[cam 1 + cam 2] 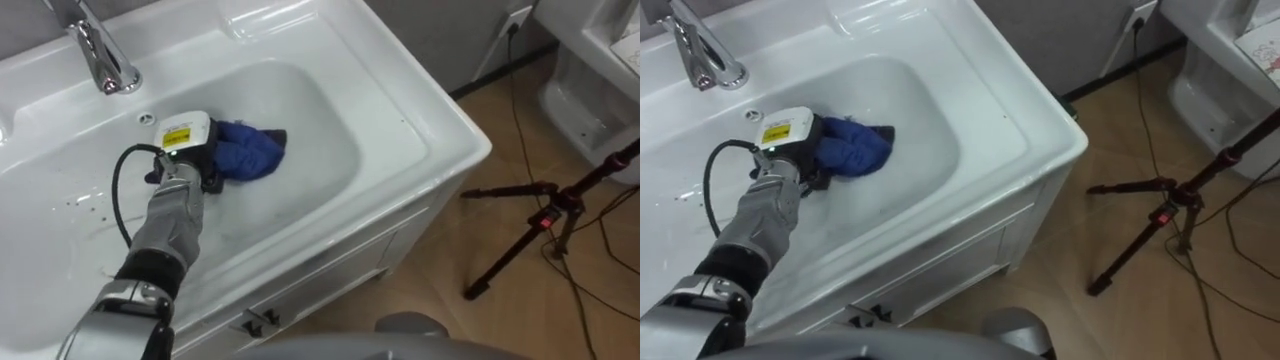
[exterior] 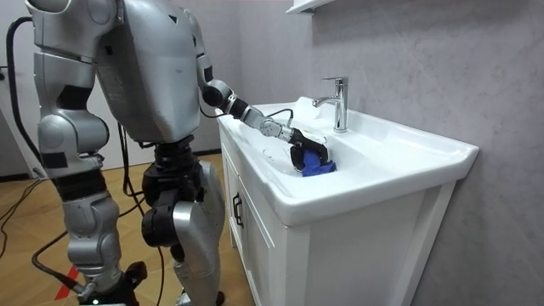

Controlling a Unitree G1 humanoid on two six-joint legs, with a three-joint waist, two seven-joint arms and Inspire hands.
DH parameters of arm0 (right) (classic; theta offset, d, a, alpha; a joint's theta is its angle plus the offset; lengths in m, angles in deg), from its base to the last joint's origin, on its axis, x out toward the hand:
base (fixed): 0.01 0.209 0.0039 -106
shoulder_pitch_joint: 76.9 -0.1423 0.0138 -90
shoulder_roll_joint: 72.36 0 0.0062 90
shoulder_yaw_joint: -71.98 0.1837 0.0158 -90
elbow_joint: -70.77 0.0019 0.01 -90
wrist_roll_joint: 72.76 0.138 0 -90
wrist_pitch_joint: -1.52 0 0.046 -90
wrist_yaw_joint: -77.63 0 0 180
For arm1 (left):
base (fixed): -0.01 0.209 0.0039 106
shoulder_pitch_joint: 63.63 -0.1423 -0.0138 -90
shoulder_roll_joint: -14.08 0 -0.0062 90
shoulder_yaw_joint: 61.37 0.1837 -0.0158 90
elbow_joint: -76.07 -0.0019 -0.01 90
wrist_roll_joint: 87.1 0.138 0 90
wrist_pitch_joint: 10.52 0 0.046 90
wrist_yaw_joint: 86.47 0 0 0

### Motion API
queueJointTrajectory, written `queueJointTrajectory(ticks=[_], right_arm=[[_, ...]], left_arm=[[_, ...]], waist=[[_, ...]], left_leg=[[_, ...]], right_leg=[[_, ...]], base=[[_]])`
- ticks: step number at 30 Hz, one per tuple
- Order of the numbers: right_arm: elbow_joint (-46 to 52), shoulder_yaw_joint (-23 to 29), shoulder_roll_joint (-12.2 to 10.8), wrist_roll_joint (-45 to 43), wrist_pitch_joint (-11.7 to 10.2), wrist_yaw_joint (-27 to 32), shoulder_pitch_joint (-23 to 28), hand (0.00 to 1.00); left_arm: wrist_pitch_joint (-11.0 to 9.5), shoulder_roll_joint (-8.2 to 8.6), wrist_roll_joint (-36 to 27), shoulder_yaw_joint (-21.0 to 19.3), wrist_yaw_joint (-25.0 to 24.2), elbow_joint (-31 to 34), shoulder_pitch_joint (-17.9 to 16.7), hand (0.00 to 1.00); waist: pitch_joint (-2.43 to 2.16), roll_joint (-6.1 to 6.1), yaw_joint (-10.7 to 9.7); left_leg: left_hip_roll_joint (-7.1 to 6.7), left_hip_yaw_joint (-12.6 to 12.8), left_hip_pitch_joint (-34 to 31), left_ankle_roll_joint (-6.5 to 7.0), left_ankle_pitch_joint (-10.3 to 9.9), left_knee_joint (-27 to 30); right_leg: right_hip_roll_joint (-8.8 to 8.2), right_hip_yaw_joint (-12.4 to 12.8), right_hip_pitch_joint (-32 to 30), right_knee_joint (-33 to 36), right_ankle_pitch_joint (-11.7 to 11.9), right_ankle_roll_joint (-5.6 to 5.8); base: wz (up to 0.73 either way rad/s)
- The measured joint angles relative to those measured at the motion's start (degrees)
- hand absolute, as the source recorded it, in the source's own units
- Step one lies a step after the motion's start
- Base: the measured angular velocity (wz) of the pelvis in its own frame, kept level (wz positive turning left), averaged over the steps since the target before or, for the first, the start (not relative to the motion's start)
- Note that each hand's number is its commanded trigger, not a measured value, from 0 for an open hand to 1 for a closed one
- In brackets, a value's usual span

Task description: Wipe basin

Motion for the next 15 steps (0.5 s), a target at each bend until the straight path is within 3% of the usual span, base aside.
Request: queueJointTrajectory(ticks=[3,6,15], right_arm=[[-0.11,-0.01,-0.21,-0.63,1.55,0.06,0.11,0.0],[0.01,0.29,-0.22,-1.63,1.61,0.06,0.15,0.0],[2.2,2.4,-0.11,-5.45,3.96,1.1,0.23,0.0]], left_arm=[[1.58,-1.05,1.37,-0.01,-0.1,-0.68,-0.18,1.0],[2.6,-2.44,2.63,-0.94,-1.18,-1.32,-0.32,1.0],[3.24,-2.96,4.54,-2.83,-2.95,-1.2,-1.6,1.0]], waist=[[-0.3,-0.48,0.79],[-0.43,-0.79,1.68],[-0.96,-0.46,2.83]], left_leg=[[0.28,-0.01,0.17,-0.19,0.01,-0.09],[0.49,-0.04,0.14,-0.51,0.22,-0.06],[0.69,-0.01,0.17,-0.62,0.3,0.08]], right_leg=[[0.31,0.03,0.17,-0.09,0.12,-0.2],[0.53,0.03,0.21,-0.22,0.28,-0.49],[0.66,-0.25,0.94,-1.11,0.55,-0.78]], base=[[0.0],[-0.03],[-0.02]])
